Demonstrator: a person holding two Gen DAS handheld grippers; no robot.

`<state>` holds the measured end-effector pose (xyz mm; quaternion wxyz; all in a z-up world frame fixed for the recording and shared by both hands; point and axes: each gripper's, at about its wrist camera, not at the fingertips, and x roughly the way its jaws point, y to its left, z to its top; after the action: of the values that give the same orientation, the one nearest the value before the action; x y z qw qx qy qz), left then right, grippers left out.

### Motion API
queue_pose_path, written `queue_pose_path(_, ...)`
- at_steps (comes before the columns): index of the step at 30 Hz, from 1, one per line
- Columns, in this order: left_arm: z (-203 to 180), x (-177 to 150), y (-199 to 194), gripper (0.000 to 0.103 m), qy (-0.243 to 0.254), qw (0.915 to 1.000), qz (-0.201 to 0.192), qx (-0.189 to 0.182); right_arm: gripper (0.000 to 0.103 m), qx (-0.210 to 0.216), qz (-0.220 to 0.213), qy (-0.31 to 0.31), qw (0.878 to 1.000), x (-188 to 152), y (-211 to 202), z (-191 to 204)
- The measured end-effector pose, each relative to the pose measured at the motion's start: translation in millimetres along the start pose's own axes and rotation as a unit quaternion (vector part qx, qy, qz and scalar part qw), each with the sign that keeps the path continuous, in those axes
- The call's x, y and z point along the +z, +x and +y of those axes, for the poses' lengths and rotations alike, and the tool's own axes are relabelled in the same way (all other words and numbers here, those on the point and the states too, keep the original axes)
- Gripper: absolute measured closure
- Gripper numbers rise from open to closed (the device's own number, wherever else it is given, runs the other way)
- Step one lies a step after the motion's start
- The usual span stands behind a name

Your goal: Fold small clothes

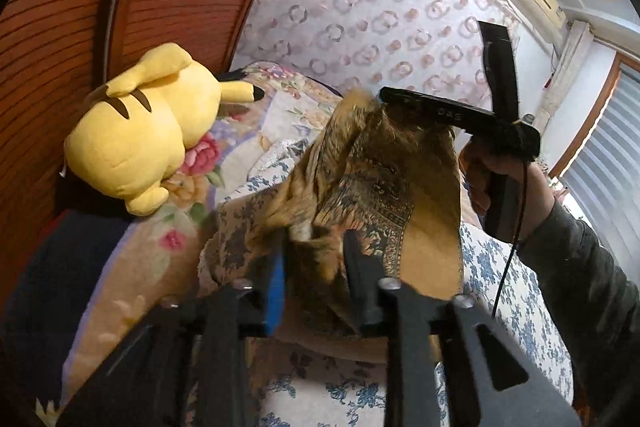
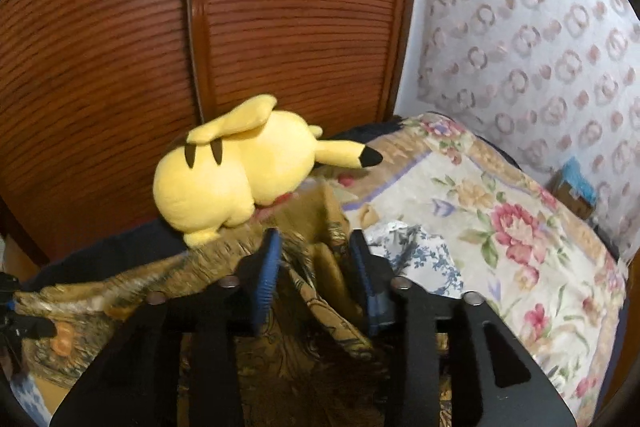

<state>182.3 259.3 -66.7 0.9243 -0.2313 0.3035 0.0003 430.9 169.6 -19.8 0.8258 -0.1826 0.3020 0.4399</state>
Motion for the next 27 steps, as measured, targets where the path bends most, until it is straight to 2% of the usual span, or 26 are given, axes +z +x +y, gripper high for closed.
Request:
queue_pose_path(1, 0.4, 0.4, -2.6, 0.074, 0.002, 1.0, -0.004, 0.004, 0.058, -0.002, -0.01, 0.001, 1.0, 2.0, -6.2, -0.1)
queue_pose_path(3, -0.4, 1.3, -8.8, 0.063, 0.006, 0.9998, -0.011, 0.012, 0.051, -0.011, -0.03, 0.005, 0.999, 4.1, -19.6, -0.9)
queue_pose_path(5, -4.0, 3.7, -13.9, 0.058, 0.014, 0.9995, -0.02, 0.02, 0.047, -0.018, -0.047, 0.004, 0.999, 5.3, -38.0, -0.9)
queue_pose_path(6, -8.6, 5.5, -16.5, 0.051, 0.023, 0.9991, -0.024, 0.025, 0.045, -0.018, -0.052, 0.001, 0.998, 6.0, -44.4, -0.9)
queue_pose_path(8, -16.9, 9.0, -15.5, 0.046, 0.037, 0.9988, -0.026, 0.018, 0.043, -0.021, -0.057, -0.005, 0.998, 2.7, -59.9, -0.9)
queue_pose_path(12, -38.8, 11.5, 4.3, 0.046, 0.069, 0.9976, 0.001, 0.009, 0.043, -0.006, -0.039, -0.005, 0.999, -17.7, -78.2, -4.6)
queue_pose_path(16, -54.5, 5.2, 31.3, 0.046, 0.1, 0.9939, 0.029, 0.037, 0.043, 0.007, -0.004, 0.008, 1.0, -47.7, -73.2, -12.4)
queue_pose_path(19, -49.3, -3.0, 50.0, 0.046, 0.118, 0.9869, 0.053, 0.096, 0.043, 0.006, 0.017, 0.016, 1.0, -61.7, -55.0, -15.8)
queue_pose_path(23, -35.2, -12.3, 56.7, 0.046, 0.111, 0.9842, 0.071, 0.119, 0.043, 0.011, 0.021, 0.023, 0.999, -61.6, -28.4, -18.9)
queue_pose_path(27, -29.4, -15.2, 56.0, 0.046, 0.101, 0.9858, 0.072, 0.113, 0.043, 0.019, 0.033, 0.034, 0.999, -60.6, 2.9, -25.9)
